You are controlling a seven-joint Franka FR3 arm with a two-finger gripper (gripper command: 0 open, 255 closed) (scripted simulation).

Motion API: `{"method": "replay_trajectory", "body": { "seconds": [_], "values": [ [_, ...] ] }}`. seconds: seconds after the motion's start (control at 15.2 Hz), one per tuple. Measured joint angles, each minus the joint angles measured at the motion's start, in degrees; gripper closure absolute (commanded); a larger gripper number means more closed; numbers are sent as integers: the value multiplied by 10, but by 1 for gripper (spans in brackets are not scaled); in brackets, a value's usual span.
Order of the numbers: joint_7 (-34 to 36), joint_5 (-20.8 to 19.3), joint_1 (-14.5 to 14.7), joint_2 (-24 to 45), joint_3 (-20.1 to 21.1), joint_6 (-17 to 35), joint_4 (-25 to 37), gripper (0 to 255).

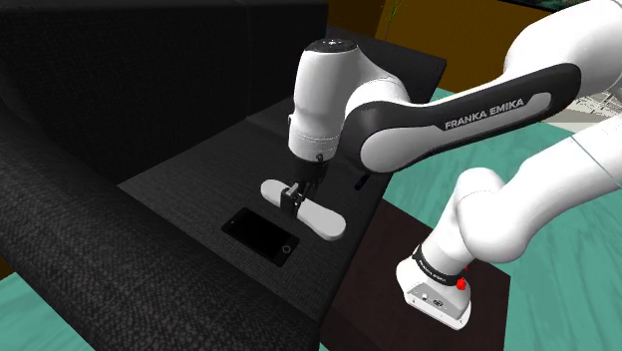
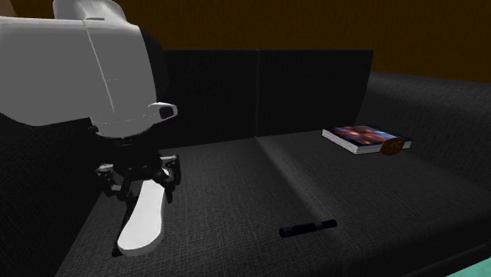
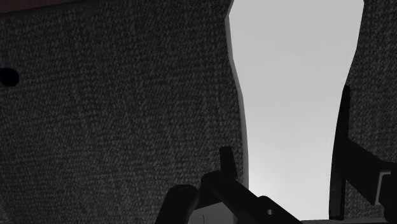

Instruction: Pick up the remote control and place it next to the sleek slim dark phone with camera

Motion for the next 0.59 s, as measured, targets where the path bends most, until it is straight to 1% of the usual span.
{"method": "replay_trajectory", "body": {
  "seconds": [0.33,0.59],
  "values": [
    [69,27,35,-9,52,-12,8,255],
    [123,47,60,-8,93,-9,10,255]
  ]
}}
